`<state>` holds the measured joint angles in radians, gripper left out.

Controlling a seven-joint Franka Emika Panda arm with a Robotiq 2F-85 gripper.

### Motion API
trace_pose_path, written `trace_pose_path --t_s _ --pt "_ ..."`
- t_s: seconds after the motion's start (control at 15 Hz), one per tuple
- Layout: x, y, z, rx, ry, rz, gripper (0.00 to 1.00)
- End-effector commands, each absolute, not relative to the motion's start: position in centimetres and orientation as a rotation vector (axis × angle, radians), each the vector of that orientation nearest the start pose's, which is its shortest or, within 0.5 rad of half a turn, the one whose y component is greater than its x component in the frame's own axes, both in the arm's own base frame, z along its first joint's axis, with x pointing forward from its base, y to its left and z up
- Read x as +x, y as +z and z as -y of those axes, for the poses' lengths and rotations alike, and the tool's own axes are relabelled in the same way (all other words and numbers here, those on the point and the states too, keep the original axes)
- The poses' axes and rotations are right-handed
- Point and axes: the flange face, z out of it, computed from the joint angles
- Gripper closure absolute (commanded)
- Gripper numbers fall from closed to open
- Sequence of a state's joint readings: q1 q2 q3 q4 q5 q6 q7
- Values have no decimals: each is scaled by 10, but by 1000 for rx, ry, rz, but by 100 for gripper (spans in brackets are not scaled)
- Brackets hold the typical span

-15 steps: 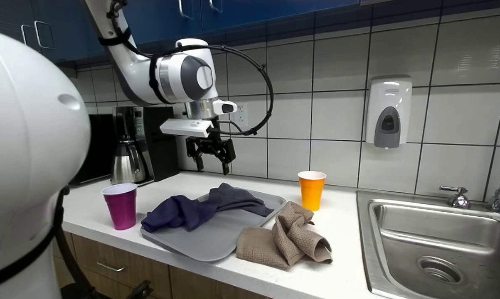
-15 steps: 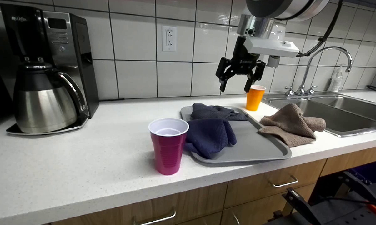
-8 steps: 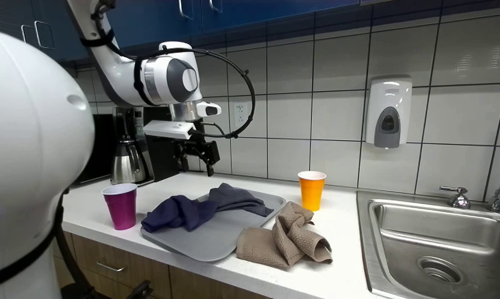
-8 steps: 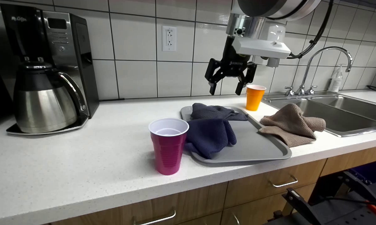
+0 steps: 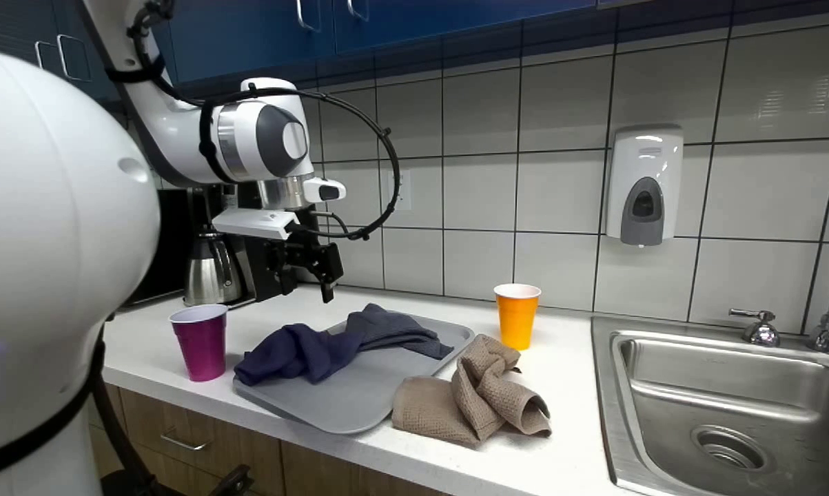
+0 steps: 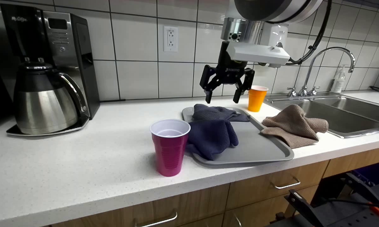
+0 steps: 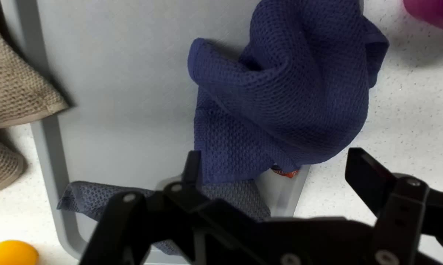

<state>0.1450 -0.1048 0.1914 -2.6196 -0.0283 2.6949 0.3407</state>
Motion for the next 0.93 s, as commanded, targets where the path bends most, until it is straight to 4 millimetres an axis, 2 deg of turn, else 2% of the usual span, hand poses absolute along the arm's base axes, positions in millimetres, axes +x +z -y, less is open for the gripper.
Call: trace_pose_path --t_s 0.0,0.47,0.87 --pt "411 299 -158 -3120 -253 2 0" --pt "407 284 -171 -3130 -208 -17 0" --pt "409 258 -172 -3153 -146 -32 0"
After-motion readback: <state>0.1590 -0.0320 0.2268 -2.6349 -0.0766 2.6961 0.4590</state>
